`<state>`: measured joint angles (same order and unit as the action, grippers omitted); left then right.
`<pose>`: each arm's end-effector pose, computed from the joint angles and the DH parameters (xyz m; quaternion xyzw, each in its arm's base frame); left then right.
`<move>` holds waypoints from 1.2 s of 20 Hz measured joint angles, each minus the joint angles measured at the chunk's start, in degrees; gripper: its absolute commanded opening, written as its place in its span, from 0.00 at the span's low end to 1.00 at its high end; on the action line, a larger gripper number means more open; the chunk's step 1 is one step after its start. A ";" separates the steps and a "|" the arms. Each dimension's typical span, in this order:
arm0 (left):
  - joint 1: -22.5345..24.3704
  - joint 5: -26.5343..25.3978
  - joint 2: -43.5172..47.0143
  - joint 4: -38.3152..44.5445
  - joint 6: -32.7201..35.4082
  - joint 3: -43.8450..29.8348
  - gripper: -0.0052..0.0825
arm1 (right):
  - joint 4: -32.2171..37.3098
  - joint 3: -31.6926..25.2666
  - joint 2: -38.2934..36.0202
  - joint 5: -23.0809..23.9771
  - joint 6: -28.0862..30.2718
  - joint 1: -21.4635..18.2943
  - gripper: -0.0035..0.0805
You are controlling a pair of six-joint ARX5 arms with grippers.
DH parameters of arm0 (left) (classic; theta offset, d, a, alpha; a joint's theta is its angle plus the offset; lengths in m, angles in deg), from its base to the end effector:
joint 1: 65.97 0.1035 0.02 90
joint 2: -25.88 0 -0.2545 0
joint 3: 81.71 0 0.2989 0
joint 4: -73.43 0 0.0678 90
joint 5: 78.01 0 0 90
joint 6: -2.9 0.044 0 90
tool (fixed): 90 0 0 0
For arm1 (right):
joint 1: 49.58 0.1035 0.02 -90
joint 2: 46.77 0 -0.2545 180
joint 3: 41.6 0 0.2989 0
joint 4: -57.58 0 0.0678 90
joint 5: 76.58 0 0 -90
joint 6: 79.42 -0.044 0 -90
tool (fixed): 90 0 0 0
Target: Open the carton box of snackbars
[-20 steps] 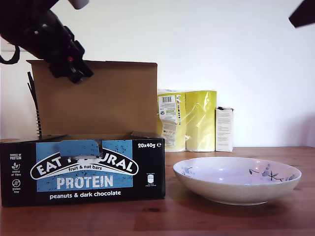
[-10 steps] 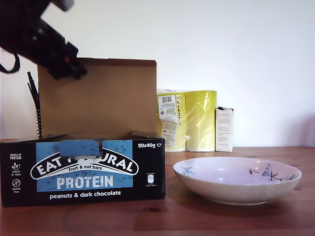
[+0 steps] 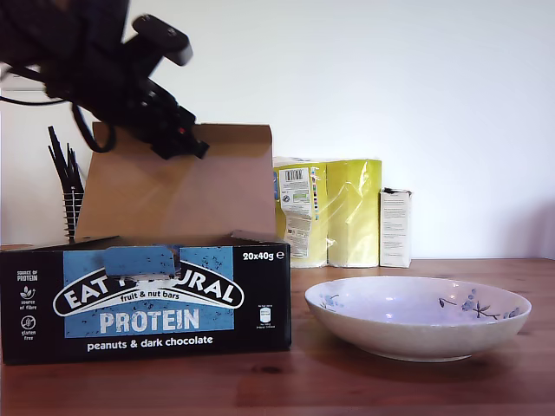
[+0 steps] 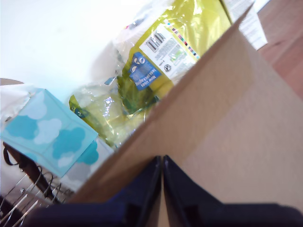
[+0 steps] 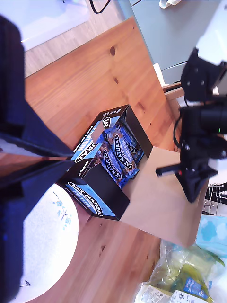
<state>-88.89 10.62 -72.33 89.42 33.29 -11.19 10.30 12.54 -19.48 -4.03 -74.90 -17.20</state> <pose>0.3969 -0.1667 0.1938 0.2768 0.0474 -0.2056 0.9375 0.1309 0.0986 0.3169 -0.0582 0.1594 0.4212 0.8910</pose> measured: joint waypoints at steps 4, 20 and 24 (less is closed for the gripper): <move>1.55 1.97 -5.38 -5.25 -2.25 5.66 0.04 | -0.28 0.00 1.09 0.00 0.00 0.00 0.03; 4.72 12.66 -11.96 -44.28 -15.54 19.32 0.03 | -2.54 0.00 1.49 1.53 0.02 0.00 0.03; 5.14 13.33 -11.96 -46.25 -15.93 20.28 0.04 | -2.54 0.00 1.49 1.53 0.24 0.00 0.03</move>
<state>-83.75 23.95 -84.29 43.17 17.36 9.09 7.76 12.54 -17.99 -2.50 -74.66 -17.20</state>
